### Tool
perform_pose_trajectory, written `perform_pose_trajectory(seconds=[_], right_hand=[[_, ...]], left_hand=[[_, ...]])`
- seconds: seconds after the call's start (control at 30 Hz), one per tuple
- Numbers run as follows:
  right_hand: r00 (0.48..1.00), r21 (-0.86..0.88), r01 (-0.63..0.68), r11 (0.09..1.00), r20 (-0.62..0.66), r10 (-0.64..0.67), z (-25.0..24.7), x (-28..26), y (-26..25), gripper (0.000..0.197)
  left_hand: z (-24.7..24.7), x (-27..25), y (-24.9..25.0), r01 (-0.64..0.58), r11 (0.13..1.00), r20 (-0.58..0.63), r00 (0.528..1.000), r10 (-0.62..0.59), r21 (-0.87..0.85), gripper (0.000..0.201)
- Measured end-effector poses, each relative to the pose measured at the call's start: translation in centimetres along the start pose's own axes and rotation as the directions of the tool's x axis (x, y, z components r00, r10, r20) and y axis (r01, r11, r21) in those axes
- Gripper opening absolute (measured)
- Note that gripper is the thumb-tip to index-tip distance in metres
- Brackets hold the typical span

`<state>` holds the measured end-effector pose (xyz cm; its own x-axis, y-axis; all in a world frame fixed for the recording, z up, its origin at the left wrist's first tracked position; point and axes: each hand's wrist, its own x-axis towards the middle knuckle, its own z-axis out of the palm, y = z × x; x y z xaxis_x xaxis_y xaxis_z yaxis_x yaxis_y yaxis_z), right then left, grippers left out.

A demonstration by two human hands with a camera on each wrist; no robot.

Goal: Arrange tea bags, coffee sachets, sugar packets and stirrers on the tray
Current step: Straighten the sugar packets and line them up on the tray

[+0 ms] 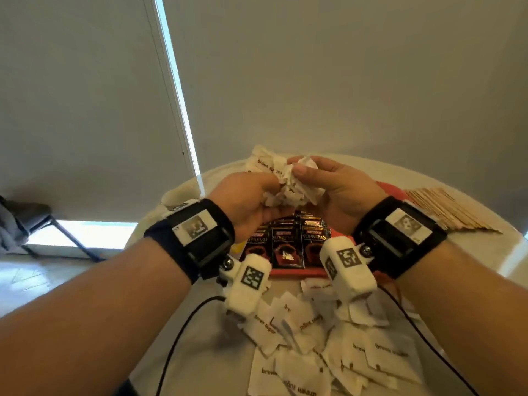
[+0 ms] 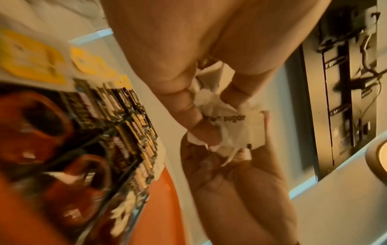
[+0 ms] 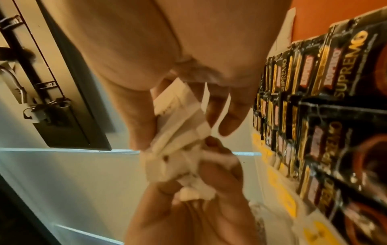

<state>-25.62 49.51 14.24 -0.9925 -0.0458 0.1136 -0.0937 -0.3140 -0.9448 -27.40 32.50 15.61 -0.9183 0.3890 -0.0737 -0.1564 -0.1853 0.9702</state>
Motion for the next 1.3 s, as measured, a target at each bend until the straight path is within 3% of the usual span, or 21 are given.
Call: perform_pose_trajectory(seconds=[0.13,0.27,0.37,0.47,0.57,0.7,0.83,1.03,1.13,1.3], right_hand=[[0.997,-0.006,0.017,1.000,-0.075,-0.017,-0.1,1.5,0.8,0.033],[0.989,-0.122,0.040,0.992,-0.134,-0.057,-0.5,3.0,2.0,0.018],[0.988,-0.143,-0.004,0.990,-0.152,-0.018,-0.8,3.4,2.5,0.025],[0.990,-0.030,-0.045,0.999,-0.135,0.041,-0.8,3.2,2.3,0.039],[0.999,-0.020,0.039,0.999,-0.033,-0.040,-0.8,3.2,2.1,0.044],[0.983,-0.249,0.182,0.951,0.059,-0.172,-1.2,3.0,2.2,0.070],[0.976,-0.554,0.209,0.806,0.074,-0.202,-0.5,2.3,2.4,0.055],[0.990,-0.355,0.140,0.924,0.036,-0.136,-0.2,2.5,2.7,0.021],[0.991,-0.240,0.136,0.961,0.022,-0.135,-0.3,2.6,2.8,0.023],[0.976,-0.191,0.216,0.958,0.030,-0.214,-0.2,2.2,3.0,0.024]], left_hand=[[0.8,2.4,0.2,0.065,0.969,0.019,0.998,-0.062,-0.238,0.042],[1.3,4.2,-1.0,0.069,0.971,0.053,0.997,-0.059,-0.230,0.028],[0.9,5.4,-2.0,0.066,0.976,0.027,0.998,-0.062,-0.208,0.025],[0.6,5.9,-2.2,0.093,0.967,0.028,0.996,-0.089,-0.236,0.018],[0.1,6.1,-2.2,0.116,0.945,0.045,0.993,-0.107,-0.306,0.011],[-1.0,5.9,-2.4,0.127,0.920,0.045,0.992,-0.119,-0.371,0.012],[-1.4,5.6,-3.0,0.130,0.924,0.053,0.991,-0.119,-0.360,0.018],[-1.2,4.9,-2.8,0.125,0.926,0.131,0.988,-0.083,-0.356,0.037],[-1.1,4.8,-2.9,0.096,0.919,0.124,0.991,-0.052,-0.382,0.036],[-1.3,4.7,-2.8,0.041,0.926,0.158,0.987,0.021,-0.375,0.044]])
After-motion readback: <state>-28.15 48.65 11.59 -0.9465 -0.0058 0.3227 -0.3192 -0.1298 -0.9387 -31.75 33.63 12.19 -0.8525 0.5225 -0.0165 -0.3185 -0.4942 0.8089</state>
